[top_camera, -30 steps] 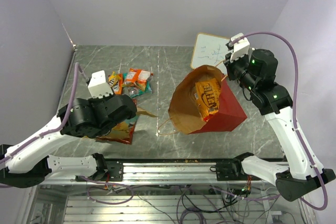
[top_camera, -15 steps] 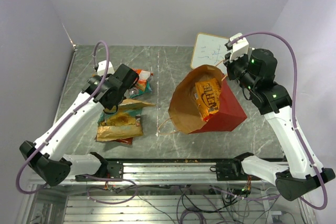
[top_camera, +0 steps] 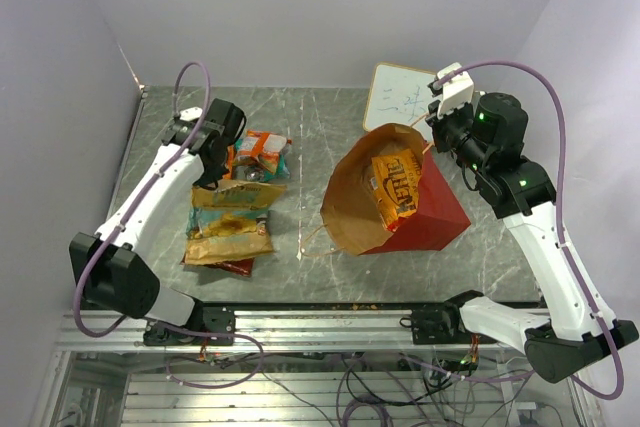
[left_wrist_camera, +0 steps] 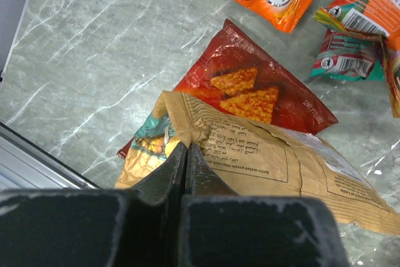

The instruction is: Take the snacks out of the paper bag

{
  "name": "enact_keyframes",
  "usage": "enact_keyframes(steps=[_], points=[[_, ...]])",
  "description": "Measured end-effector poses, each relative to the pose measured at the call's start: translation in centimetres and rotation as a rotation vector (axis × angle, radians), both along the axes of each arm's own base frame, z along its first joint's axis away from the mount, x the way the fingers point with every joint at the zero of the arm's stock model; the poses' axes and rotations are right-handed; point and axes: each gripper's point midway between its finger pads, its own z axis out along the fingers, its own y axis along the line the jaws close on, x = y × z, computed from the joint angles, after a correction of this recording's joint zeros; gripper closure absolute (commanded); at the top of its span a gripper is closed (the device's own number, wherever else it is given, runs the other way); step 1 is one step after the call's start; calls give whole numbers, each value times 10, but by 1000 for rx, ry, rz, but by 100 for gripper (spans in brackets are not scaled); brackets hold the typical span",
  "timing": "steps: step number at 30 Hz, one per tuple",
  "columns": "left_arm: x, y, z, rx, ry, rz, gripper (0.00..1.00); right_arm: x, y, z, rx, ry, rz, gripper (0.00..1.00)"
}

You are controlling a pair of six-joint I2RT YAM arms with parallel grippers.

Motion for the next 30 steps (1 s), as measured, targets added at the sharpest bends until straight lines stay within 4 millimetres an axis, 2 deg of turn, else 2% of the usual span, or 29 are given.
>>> enact_keyframes(steps=[2,5,10,15,18,21,25,30], points=[[5,3,-4,-7,9,5,79,0,0,0,-2,0,-1,100],[13,4,-3,-17,13,3,44,0,-1,0,-4,-1,-2,100],[29,-1,13,-54,-37,-14,11,0,-1,0,-4,-1,-2,100],[29,-13,22,-122,-61,-52,1,0,-1,0,-5,-2,-4,100],[24,-23,26,-184,-72,-87,2,0,-1,0,-5,-2,-4,100],[11,-36,22,-239,-74,-141,11,0,-1,0,-5,-2,-4,100],[-11,-61,-10,-330,18,-237,7,1,0,1,-2,-6,0,100],[-15,-89,-61,-427,168,-309,5,1,1,1,-5,-6,4,100]])
